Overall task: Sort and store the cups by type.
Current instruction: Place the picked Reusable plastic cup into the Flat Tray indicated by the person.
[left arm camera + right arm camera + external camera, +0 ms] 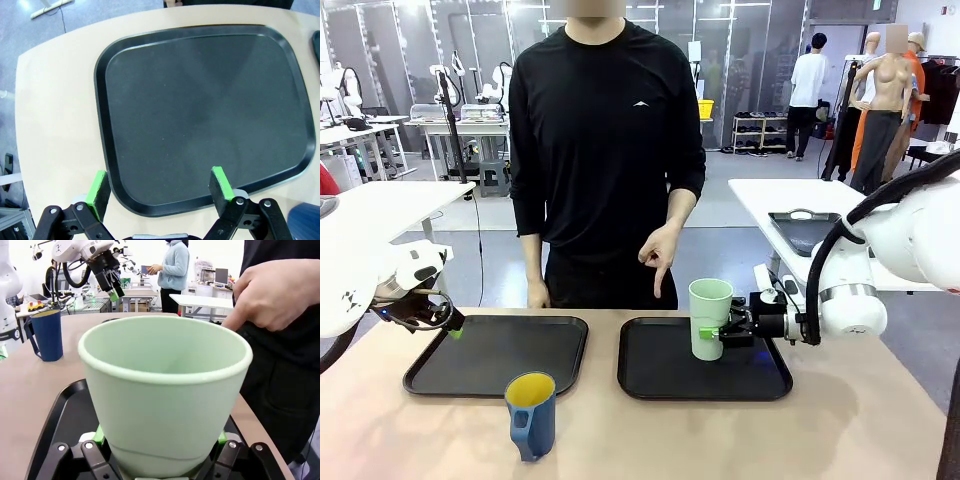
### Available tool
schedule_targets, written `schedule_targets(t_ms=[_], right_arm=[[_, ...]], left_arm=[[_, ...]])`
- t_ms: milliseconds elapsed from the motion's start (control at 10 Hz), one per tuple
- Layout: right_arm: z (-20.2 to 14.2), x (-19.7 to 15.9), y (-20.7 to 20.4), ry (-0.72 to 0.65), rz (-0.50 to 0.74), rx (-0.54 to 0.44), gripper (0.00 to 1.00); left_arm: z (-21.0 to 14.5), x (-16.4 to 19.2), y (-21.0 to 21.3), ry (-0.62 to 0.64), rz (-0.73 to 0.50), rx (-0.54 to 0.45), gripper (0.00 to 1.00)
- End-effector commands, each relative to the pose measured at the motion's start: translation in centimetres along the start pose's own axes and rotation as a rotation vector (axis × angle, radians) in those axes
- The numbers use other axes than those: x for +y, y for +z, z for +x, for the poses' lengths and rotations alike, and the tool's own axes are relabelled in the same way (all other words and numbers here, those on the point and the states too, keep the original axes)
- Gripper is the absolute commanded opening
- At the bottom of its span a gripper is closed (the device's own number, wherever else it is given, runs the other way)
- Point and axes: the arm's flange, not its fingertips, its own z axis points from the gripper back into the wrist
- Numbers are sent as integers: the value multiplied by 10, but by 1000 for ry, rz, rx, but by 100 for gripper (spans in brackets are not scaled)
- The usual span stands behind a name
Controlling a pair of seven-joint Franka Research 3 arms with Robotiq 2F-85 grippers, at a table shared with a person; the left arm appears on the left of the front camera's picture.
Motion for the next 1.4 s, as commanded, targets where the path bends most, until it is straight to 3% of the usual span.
schedule_targets(t_ms=[0,100,200,1300], right_arm=[[-10,-3,-8,12,-43,14,86],[-11,-2,-8,0,-46,17,98],[-10,-1,-6,12,-58,22,100],[-1,14,26,-17,-33,27,100]], left_arm=[[0,2,1,-1,2,-2,100],[0,2,1,-1,2,-2,100],[0,2,1,-1,2,-2,100],[0,2,1,-1,2,-2,100]])
